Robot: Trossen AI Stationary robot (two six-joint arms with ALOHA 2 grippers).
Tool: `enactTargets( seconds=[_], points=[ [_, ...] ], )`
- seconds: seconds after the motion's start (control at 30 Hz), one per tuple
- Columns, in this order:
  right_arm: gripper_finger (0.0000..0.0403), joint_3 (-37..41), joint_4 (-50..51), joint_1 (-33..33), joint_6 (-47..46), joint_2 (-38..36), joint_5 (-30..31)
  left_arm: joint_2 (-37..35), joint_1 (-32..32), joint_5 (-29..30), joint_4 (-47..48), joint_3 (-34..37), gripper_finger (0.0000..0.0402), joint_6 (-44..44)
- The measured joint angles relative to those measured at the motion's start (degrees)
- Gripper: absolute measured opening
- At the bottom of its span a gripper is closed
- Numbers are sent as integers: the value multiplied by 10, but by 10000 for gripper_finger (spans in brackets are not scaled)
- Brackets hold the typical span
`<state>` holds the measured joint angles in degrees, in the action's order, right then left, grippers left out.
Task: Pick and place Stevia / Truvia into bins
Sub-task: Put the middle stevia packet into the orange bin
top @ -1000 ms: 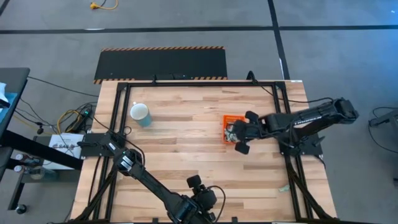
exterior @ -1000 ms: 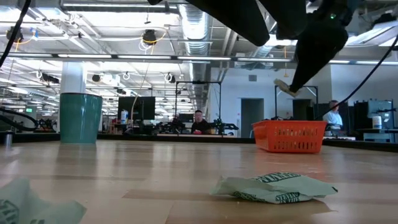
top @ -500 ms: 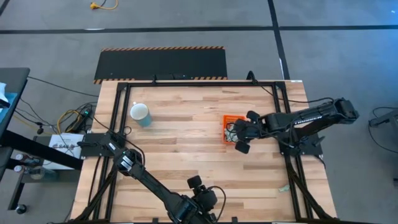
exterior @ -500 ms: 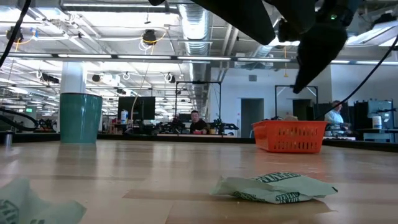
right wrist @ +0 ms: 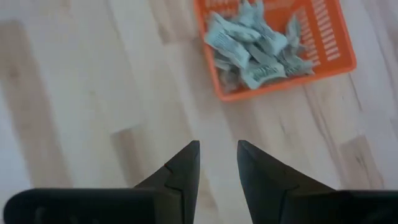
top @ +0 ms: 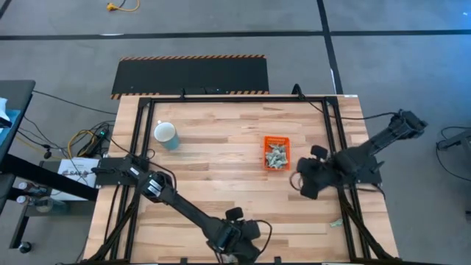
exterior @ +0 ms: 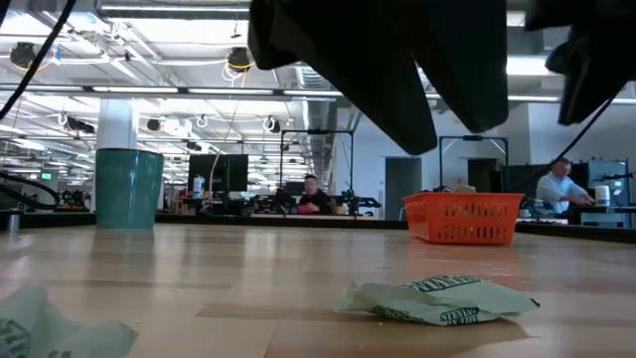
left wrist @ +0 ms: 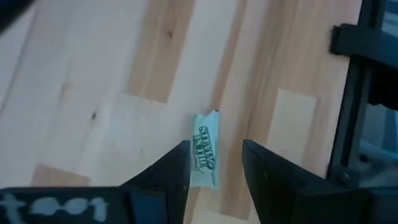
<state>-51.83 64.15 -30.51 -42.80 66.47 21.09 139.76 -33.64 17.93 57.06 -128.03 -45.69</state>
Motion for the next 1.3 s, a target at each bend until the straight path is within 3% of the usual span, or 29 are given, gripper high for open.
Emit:
enactTargets(
  seconds=[0.17,0.3,0.63,0.8,1.03,1.3],
  points=[
    [102,0,-1,-106,-82,-19,47,0,14,-54,7,0,153,19],
    [102,0,-6,-191,-144,-19,93,0,22,-53,11,0,175,29],
    [102,0,-50,-351,-237,37,247,37,37,-107,13,0,189,44],
    [102,0,-92,-387,-237,73,307,51,46,-148,4,-1,189,27],
    [102,0,-133,-392,-238,127,318,54,46,-132,10,-2,185,26],
    [102,0,-165,-392,-241,194,322,55,46,-113,21,-2,109,35]
  ],
)
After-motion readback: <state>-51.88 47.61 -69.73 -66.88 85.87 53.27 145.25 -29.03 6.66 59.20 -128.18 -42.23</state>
